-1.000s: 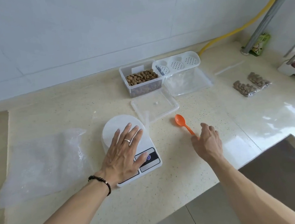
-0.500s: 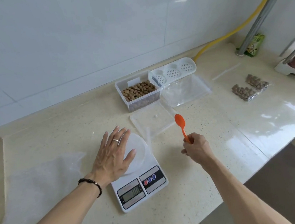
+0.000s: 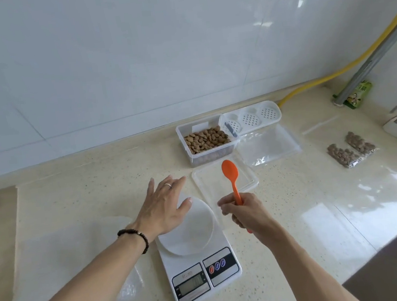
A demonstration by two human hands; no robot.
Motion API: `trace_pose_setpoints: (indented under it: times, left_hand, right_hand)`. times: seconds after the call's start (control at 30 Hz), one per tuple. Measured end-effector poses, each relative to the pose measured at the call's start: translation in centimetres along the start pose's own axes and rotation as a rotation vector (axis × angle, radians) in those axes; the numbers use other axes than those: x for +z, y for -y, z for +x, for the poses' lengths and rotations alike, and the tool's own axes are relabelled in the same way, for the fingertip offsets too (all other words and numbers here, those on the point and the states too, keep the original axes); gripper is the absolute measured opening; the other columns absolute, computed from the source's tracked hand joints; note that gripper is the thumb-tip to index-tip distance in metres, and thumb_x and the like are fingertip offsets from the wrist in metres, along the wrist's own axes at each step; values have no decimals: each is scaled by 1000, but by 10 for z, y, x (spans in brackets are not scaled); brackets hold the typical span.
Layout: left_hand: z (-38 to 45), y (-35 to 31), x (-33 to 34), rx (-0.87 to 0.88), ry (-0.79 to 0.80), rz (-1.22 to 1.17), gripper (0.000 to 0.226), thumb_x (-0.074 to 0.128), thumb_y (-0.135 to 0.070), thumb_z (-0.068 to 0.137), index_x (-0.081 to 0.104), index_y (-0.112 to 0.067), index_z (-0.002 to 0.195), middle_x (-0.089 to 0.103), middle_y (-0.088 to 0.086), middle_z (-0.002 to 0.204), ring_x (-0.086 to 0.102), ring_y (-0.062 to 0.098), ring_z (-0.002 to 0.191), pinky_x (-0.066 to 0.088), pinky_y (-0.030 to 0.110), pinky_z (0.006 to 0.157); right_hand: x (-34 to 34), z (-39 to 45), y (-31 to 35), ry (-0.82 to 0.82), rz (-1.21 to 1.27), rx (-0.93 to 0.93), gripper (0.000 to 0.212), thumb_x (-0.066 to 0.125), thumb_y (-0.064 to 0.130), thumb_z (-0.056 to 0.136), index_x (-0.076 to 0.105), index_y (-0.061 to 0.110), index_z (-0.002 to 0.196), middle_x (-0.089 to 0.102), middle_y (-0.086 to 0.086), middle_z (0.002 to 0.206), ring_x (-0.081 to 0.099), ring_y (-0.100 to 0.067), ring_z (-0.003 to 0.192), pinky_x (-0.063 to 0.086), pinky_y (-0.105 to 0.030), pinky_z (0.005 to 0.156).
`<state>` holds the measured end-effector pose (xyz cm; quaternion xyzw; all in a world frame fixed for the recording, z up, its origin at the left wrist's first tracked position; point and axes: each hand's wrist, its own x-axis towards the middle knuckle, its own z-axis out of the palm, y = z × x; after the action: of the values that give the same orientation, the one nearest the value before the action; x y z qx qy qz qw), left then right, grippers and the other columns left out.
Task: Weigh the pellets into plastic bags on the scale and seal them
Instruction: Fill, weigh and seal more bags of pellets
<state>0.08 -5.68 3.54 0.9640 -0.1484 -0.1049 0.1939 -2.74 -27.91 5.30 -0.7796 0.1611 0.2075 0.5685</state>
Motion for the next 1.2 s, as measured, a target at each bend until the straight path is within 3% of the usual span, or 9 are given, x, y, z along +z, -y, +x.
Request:
trace_pose_setpoints:
  times: [0.1,0.17,0.27,0.4,0.57,0.9,1.0,1.07,1.2]
  left_hand:
    - [8,-9,-20,1,14,-254,29,45,-33,99,57,-21,122,65,-3,111,56,14,107,26,42,115]
    - [11,-17,-36,-5,50,-417,17,48,-26,97,65,-23,100,67,-6,87,61,12,84,49,29,84]
    - [14,-25,-55,-4,126,-516,15,52,-23,97,65,-25,90,66,-4,72,59,7,67,48,24,66]
    - [15,-32,-77,24,179,-588,10,57,-21,96,66,-21,91,66,-3,67,61,7,65,53,37,75]
    - [17,-36,-94,7,150,-545,14,51,-17,97,64,-22,99,63,-4,70,61,7,68,50,27,73]
    - [25,-17,-110,-119,-63,-590,21,49,-14,98,67,-19,90,64,-3,75,57,6,71,41,15,60]
    - [29,-14,-106,-166,-98,-327,17,48,-21,96,65,-20,98,67,-3,93,62,15,90,47,26,75]
    - [30,-19,-102,-115,-152,-156,40,51,-45,88,58,-23,120,63,0,118,57,21,113,42,34,97]
    - [35,-48,-93,71,-14,-51,133,65,-84,52,1,-24,153,19,4,158,10,20,147,6,47,120]
  right_hand:
    - [-9,-6,22,40,-9,-46,11,62,1,85,70,5,92,71,-10,76,47,-10,52,40,-21,49]
    - [-15,-10,35,47,-35,-83,12,64,2,85,68,5,95,72,-8,74,45,-11,53,40,-22,49]
    - [-25,-21,54,75,-64,-133,15,68,7,85,68,8,100,73,-10,76,41,-12,52,38,-21,49]
    - [-35,-34,76,152,-113,-182,13,66,7,88,69,2,99,74,-11,78,41,-8,48,35,-18,46]
    - [-45,-35,95,103,-110,-222,15,53,-7,87,63,-11,98,68,-14,73,45,0,40,32,-13,40]
    - [-68,1,109,68,-26,-217,16,55,-5,88,63,6,96,66,-16,70,38,-12,49,30,-23,46]
    - [-63,8,114,94,18,-210,14,58,-6,88,65,7,89,65,-18,70,38,-11,47,30,-22,45]
    - [-58,12,116,79,47,-194,12,60,-5,88,65,6,86,66,-17,69,40,-11,46,32,-20,43]
    - [-43,20,121,72,27,-196,6,64,0,87,66,5,87,70,-16,69,45,-13,47,37,-25,47]
